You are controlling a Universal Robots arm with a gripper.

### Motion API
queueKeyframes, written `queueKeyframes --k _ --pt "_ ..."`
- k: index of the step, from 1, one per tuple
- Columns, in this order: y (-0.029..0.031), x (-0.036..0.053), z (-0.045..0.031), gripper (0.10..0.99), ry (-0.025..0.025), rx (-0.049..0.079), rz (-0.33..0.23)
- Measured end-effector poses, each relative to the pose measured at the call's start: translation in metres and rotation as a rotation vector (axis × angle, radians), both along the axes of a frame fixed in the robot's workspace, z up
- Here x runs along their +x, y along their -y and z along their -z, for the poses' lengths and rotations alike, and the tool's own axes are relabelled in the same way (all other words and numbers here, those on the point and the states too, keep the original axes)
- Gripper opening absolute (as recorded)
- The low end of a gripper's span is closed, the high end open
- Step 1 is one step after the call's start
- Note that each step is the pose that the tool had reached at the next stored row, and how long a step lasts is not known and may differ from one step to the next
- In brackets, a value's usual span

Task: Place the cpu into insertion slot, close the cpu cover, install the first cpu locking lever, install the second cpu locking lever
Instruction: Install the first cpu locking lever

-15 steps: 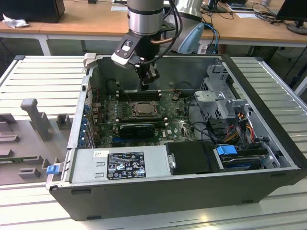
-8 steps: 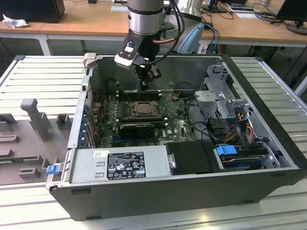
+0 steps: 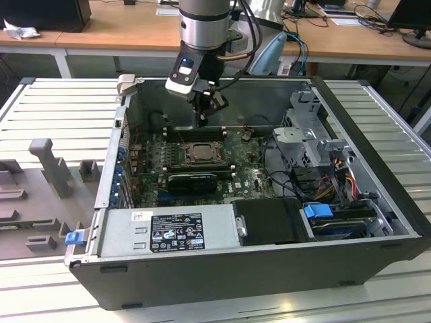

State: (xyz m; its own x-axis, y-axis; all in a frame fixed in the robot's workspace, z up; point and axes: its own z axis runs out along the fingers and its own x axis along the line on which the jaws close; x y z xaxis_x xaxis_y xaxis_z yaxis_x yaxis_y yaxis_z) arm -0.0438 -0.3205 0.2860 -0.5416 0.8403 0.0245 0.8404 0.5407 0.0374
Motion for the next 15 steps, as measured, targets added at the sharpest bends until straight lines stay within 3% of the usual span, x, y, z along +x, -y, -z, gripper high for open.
queueKeyframes --k 15 --pt "0.0000 0.0000 0.0000 0.106 0.0000 0.000 -0.125"
